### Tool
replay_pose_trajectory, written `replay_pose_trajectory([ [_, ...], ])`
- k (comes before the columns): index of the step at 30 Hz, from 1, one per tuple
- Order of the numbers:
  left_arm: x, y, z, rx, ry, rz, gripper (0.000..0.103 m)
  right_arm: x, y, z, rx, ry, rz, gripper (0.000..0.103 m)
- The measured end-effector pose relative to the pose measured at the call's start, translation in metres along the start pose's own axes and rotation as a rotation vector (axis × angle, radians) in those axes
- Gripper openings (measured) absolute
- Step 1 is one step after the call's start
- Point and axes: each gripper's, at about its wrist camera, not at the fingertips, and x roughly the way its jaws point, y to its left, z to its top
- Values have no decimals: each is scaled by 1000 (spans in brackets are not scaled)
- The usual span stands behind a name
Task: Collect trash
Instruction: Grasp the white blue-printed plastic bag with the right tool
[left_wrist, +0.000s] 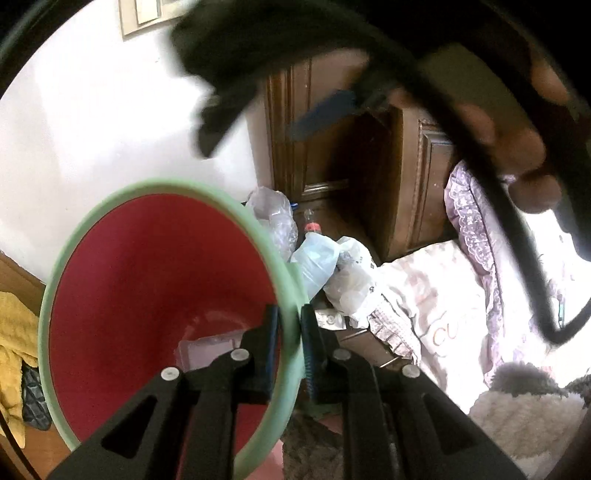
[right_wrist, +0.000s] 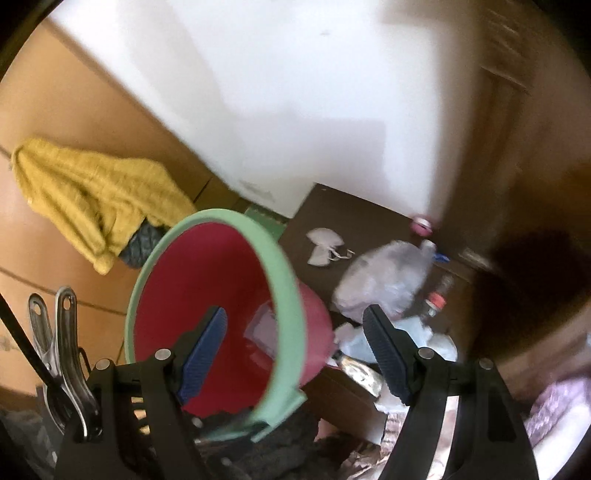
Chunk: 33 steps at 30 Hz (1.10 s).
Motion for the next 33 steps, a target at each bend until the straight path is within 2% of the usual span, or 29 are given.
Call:
replay_pose_trajectory([
  [14, 6, 0, 6, 35, 27, -33, 13, -20, -91, -68, 302, -23, -119, 78],
  [24, 6, -4, 9, 60, 44, -21, 14, 7, -124, -132, 478, 75, -113, 78],
  [29, 3, -8, 12, 63, 50, 32, 14, 26, -136, -140, 513, 109, -112, 78],
  [31, -2, -11, 15, 86, 36, 73, 19, 34, -139, -138, 518, 119, -116, 78],
  [33, -7, -12, 18, 92, 29, 90, 19, 43, -141, -135, 513, 127, -121, 78],
])
